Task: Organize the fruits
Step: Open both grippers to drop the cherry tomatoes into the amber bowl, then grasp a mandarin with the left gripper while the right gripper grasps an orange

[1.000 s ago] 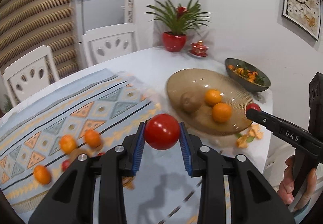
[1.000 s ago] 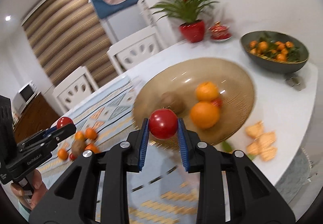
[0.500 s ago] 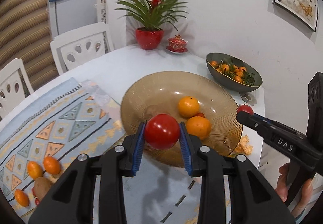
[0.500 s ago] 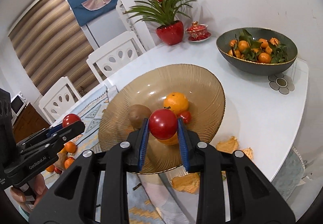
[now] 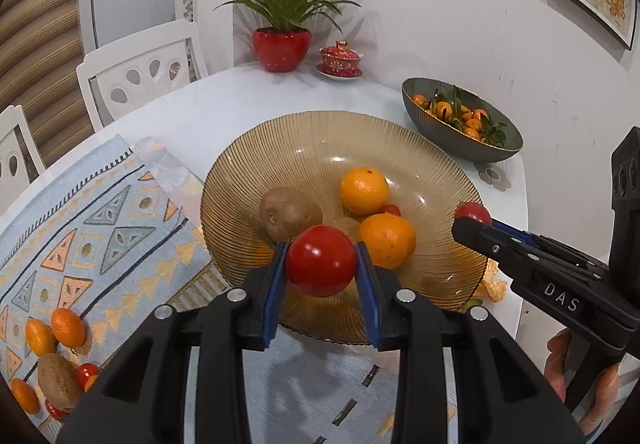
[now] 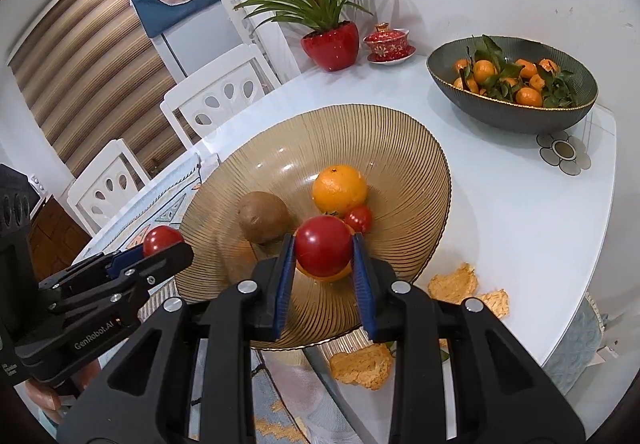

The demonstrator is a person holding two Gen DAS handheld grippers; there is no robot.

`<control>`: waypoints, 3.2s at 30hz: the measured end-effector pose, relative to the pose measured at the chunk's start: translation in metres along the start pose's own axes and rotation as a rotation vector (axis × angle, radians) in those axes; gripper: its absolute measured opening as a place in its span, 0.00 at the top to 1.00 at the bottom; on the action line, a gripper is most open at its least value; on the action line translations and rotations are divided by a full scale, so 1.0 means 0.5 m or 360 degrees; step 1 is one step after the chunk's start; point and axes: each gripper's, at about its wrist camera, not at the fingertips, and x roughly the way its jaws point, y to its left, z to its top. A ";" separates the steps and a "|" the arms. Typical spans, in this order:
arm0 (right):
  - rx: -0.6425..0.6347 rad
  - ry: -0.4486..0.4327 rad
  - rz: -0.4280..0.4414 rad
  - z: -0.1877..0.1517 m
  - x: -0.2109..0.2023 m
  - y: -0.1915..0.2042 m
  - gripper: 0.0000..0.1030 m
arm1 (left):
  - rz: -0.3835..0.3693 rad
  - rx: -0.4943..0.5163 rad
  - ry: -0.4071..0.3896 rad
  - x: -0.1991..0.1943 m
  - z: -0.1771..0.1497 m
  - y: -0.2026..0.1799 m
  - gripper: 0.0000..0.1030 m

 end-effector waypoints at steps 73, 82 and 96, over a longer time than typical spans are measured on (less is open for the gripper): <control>-0.0714 0.0362 0.0272 -0.252 0.174 0.539 0.56 | 0.0449 -0.1016 -0.0084 -0.266 -0.351 0.626 0.45; -0.0655 0.0396 0.0249 -0.257 0.208 0.521 0.51 | 0.0491 -0.0938 -0.0075 -0.236 -0.368 0.625 0.42; -0.0701 0.0390 0.0213 -0.265 0.213 0.531 0.51 | 0.0545 -0.0968 -0.0021 -0.223 -0.376 0.631 0.44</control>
